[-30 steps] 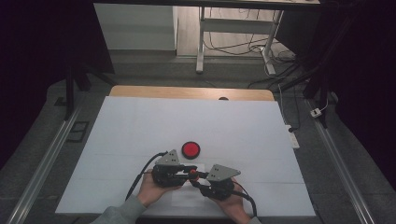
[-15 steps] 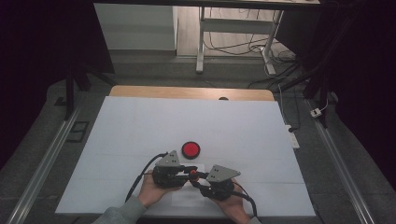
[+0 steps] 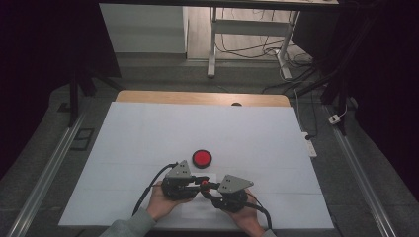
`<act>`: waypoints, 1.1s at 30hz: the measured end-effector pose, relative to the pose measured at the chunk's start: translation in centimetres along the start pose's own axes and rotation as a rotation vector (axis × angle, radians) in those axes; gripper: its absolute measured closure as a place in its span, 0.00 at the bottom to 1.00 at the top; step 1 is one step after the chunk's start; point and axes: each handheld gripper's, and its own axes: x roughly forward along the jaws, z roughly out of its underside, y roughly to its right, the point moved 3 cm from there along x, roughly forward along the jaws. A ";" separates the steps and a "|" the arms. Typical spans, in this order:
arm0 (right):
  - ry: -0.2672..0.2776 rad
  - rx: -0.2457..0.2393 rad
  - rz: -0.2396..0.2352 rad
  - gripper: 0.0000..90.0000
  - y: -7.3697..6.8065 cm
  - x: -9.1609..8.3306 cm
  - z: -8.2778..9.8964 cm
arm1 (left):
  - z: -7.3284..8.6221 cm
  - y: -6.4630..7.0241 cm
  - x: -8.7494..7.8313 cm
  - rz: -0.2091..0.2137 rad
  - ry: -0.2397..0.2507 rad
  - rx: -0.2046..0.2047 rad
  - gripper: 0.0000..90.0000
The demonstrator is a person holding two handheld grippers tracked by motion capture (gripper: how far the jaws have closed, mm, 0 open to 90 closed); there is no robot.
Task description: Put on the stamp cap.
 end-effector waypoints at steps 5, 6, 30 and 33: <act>0.007 -0.008 0.000 0.72 -0.1 0.1 0.0 | 0.1 0.0 0.0 -0.003 0.009 -0.001 0.81; 0.007 -0.008 0.001 0.72 -0.1 0.1 -0.1 | 0.1 0.0 0.0 -0.004 0.010 -0.002 0.81; 0.014 -0.020 0.009 0.71 0.1 -0.3 -0.4 | -0.2 0.0 -0.2 0.003 0.029 -0.013 0.80; 0.008 -0.020 0.008 0.71 0.1 -0.3 -0.4 | -0.2 0.0 -0.1 -0.001 0.028 -0.011 0.80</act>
